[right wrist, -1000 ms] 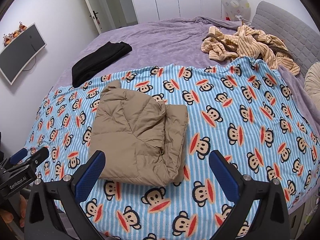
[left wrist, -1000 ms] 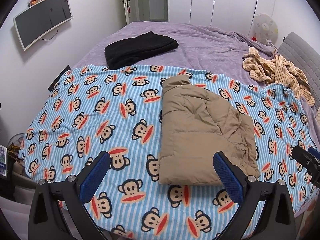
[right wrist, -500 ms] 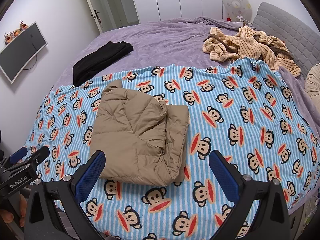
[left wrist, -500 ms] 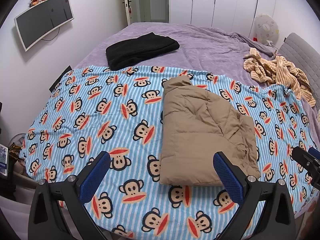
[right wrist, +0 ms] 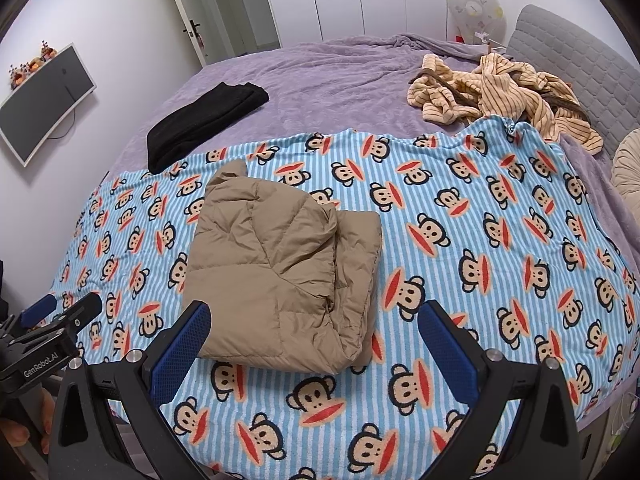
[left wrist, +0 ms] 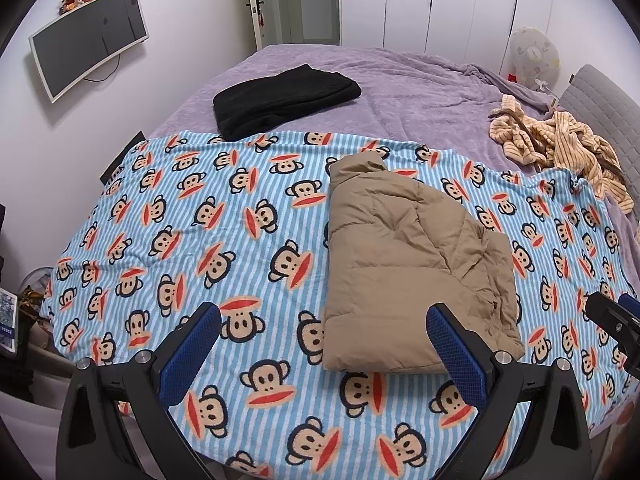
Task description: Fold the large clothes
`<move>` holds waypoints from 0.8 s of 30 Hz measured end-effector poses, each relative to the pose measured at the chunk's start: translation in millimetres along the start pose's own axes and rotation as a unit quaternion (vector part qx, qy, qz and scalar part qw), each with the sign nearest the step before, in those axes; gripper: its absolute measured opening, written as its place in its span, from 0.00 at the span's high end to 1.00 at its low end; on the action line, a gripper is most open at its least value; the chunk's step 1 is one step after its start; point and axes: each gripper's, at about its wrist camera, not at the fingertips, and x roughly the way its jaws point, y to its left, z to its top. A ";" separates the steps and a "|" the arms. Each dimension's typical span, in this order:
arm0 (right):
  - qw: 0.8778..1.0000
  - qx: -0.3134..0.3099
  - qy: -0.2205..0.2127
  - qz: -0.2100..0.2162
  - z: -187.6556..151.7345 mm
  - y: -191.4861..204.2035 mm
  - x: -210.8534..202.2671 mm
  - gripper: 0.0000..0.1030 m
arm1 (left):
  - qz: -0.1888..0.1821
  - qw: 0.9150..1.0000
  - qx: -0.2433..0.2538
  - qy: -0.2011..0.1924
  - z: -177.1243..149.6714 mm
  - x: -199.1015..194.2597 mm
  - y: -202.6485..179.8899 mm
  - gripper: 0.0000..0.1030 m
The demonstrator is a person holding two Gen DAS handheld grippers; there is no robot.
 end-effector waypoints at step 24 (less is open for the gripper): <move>1.000 0.001 0.000 0.000 0.9 0.5 0.4 0.00 | 0.001 1.000 -0.001 0.000 0.7 1.0 -0.2 0.00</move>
